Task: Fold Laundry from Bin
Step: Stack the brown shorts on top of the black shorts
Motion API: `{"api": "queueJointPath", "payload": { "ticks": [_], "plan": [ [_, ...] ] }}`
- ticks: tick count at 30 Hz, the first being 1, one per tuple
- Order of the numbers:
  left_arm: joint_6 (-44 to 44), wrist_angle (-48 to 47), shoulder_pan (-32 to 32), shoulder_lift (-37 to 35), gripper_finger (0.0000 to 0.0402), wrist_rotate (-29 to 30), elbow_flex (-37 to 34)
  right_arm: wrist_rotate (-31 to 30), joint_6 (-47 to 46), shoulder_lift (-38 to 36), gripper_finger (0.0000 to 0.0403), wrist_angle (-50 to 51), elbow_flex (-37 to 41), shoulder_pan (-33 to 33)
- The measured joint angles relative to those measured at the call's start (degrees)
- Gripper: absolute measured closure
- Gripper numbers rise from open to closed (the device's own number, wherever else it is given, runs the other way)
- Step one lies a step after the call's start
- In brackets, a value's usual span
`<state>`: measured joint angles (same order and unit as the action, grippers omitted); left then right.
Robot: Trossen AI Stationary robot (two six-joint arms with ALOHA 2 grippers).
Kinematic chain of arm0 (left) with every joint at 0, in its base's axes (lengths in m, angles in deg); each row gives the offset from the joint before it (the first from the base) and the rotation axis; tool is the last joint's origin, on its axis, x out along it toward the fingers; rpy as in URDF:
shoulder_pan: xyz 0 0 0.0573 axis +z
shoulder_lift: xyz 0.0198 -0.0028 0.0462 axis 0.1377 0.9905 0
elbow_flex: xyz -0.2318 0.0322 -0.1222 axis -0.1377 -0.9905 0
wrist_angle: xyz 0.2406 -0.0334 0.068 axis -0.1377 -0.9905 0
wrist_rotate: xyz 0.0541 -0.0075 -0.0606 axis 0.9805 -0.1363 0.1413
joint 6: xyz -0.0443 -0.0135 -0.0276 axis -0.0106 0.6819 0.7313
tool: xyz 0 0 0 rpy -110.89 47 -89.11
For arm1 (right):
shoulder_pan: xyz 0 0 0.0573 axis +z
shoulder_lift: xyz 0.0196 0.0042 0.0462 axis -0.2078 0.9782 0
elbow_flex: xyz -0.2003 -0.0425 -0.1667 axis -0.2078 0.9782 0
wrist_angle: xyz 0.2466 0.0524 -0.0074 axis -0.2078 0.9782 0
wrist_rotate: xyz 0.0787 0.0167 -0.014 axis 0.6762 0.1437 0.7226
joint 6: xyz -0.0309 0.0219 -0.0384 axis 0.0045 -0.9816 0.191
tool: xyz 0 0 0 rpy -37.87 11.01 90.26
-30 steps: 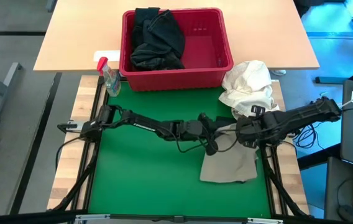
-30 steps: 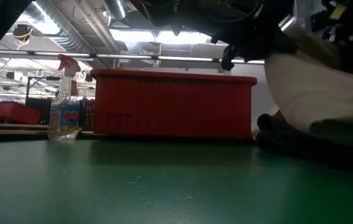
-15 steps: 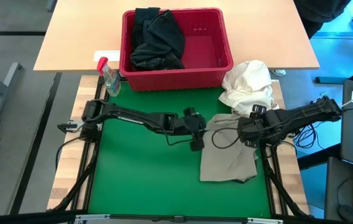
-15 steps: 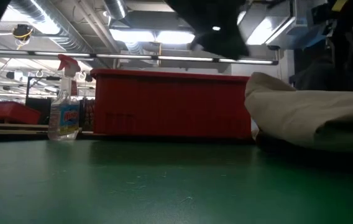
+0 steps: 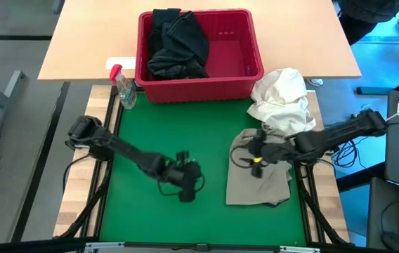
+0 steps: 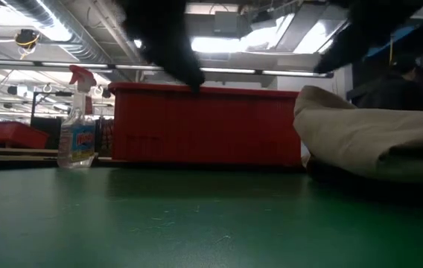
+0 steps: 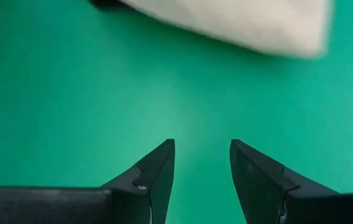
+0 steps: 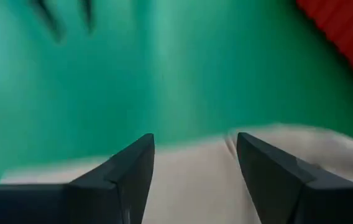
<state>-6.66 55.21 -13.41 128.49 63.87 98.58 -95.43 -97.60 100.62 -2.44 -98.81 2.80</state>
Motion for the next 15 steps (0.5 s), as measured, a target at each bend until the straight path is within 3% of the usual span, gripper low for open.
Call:
{"api": "queueJointPath", "payload": {
  "ticks": [4, 7, 11, 15],
  "plan": [
    [6.94, 11.26, -4.73, -1.06, 0.0253, 0.50, -8.47, 1.55, 1.29, 6.34, 0.0173, -21.63, 7.66, -2.49],
    [9.62, 15.38, -7.28, -1.12, 0.0253, 3.60, -10.74, 1.46, 2.98, 11.74, 0.0173, -28.12, 9.46, -3.24],
    [10.74, 15.29, -9.32, -1.10, 0.0253, 6.46, -11.24, 1.20, 4.75, 15.04, 0.0173, -21.86, 9.40, -4.47],
    [10.94, 15.97, -10.05, -1.12, 0.0253, 7.53, -11.22, 1.06, 2.17, 13.45, 0.0173, -10.30, 9.40, -4.75]
  ]
}}
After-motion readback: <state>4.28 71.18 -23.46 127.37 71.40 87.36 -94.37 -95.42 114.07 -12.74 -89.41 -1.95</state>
